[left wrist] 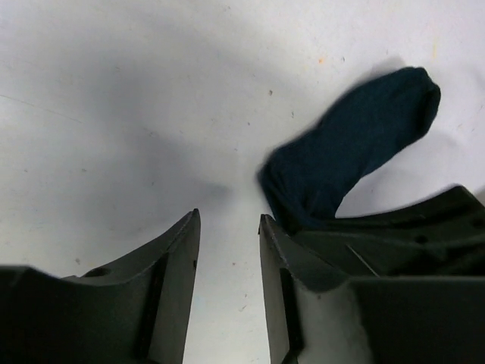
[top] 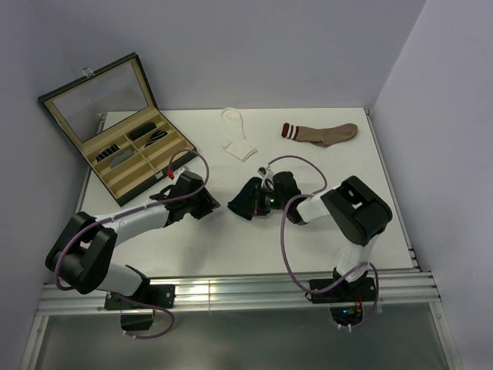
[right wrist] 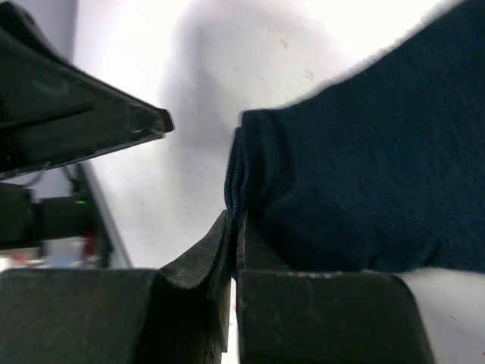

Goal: Roll the socks
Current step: Roll the sock at the center of the board.

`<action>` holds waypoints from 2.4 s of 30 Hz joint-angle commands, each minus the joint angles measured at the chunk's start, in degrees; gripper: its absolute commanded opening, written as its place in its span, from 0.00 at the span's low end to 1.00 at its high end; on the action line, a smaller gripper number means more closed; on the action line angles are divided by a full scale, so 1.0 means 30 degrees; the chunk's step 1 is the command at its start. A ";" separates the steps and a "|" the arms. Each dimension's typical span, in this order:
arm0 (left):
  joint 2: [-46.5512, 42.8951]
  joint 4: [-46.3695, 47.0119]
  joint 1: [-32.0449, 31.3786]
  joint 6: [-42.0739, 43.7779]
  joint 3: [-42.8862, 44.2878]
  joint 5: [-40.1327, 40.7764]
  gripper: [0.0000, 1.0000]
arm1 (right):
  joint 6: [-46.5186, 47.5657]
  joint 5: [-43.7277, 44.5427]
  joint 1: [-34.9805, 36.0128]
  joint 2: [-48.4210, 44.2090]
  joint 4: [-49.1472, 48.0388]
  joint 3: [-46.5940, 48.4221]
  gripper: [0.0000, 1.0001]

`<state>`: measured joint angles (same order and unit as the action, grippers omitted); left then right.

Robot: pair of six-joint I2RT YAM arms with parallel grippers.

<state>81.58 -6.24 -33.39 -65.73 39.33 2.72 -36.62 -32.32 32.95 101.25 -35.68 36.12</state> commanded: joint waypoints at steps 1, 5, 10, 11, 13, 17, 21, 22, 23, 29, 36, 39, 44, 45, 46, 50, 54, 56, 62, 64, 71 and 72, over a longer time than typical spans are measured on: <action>-0.0446 0.1201 -0.0355 -0.0237 -0.0190 -0.0496 0.41 | -0.4452 -0.2847 -0.0903 0.1256 -0.4652 -0.0934 0.00; -0.0154 0.1465 -0.0677 -0.0120 -0.0191 -0.0701 0.35 | -0.5866 -0.2997 -0.1373 0.2253 -0.5653 -0.1287 0.00; 0.0578 0.1494 -0.0941 0.0173 0.0190 -0.0731 0.31 | -0.8557 -0.3057 -0.1899 0.3630 -0.8083 -0.2048 0.00; 0.0696 0.1523 -0.0999 0.0202 0.0248 -0.0731 0.30 | -0.8854 -0.3056 -0.2017 0.3806 -0.8348 -0.2194 0.00; 0.0901 0.1523 -0.1088 0.0174 0.0307 -0.1053 0.28 | -0.9672 -0.3115 -0.2251 0.4392 -0.8817 -0.2254 0.00; 0.1604 0.1523 -0.1234 0.0202 0.0337 -0.1287 0.22 | -1.0993 -0.3144 -0.2603 0.5271 -1.0281 -0.2693 0.00; 0.2452 0.1175 -0.1352 0.0349 0.0950 -0.1317 0.19 | -1.1931 -0.3349 -0.2809 0.5916 -1.1684 -0.2869 0.00; 0.2948 0.1114 -0.1439 0.0407 0.1126 -0.1259 0.18 | -1.2224 -0.3465 -0.2838 0.6004 -1.1777 -0.2841 0.00; 0.3156 0.1055 -0.1469 0.0524 0.1302 -0.1230 0.17 | -1.2313 -0.3495 -0.2897 0.6179 -1.1865 -0.2840 0.00; 0.4446 0.1406 -0.1645 0.0788 0.2152 -0.1141 0.16 | -1.1848 -0.3263 -0.2956 0.5773 -1.1079 -0.2783 0.00; 0.5003 0.2928 -0.1645 0.0642 0.2036 -0.1639 0.13 | -0.9710 -0.2471 -0.2956 0.4659 -0.7213 -0.2372 0.00; 0.5179 0.3426 -0.1645 0.0525 0.2065 -0.1814 0.13 | -0.9560 -0.2412 -0.2956 0.4599 -0.6886 -0.2313 0.00; 0.5326 0.4188 -0.1645 0.0466 0.2007 -0.2137 0.13 | -0.9561 -0.2383 -0.2985 0.4745 -0.6652 -0.2196 0.00; 0.5326 0.4450 -0.1645 0.0466 0.1978 -0.2196 0.13 | -0.9531 -0.2353 -0.2956 0.4687 -0.6506 -0.2196 0.00; 0.5268 0.4598 -0.1645 0.0437 0.1919 -0.2283 0.13 | -0.9502 -0.2295 -0.2956 0.4658 -0.6447 -0.2167 0.00; 0.4917 0.5506 -0.1645 0.0291 0.1452 -0.2635 0.13 | -0.9209 -0.2061 -0.2956 0.4424 -0.5774 -0.2020 0.00; 0.4828 0.6210 -0.1645 0.0174 0.1245 -0.3015 0.12 | -0.8888 -0.1943 -0.2956 0.4306 -0.5246 -0.1903 0.00; 0.4886 0.6620 -0.1645 0.0027 0.1129 -0.3192 0.12 | -0.8857 -0.1943 -0.2956 0.4335 -0.5187 -0.1874 0.00; 0.4536 0.7060 -0.1645 -0.0237 0.0865 -0.3164 0.13 | -0.8799 -0.1884 -0.2956 0.4248 -0.4982 -0.1845 0.00; 0.4301 0.7353 -0.1645 -0.0353 0.0660 -0.2987 0.13 | -0.8740 -0.1826 -0.2956 0.4189 -0.4806 -0.1786 0.00; 0.4125 0.8026 -0.1527 -0.0880 0.0191 -0.2987 0.13 | -0.8623 -0.1797 -0.2956 0.4189 -0.4601 -0.1786 0.00; 0.4009 0.8201 -0.1469 -0.0939 0.0103 -0.3045 0.14 | -0.8594 -0.1797 -0.2956 0.4160 -0.4571 -0.1786 0.00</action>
<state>96.14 14.28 -37.95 -67.11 40.38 -5.87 -65.19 -42.06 24.58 114.15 -55.00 30.72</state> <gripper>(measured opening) 0.137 0.026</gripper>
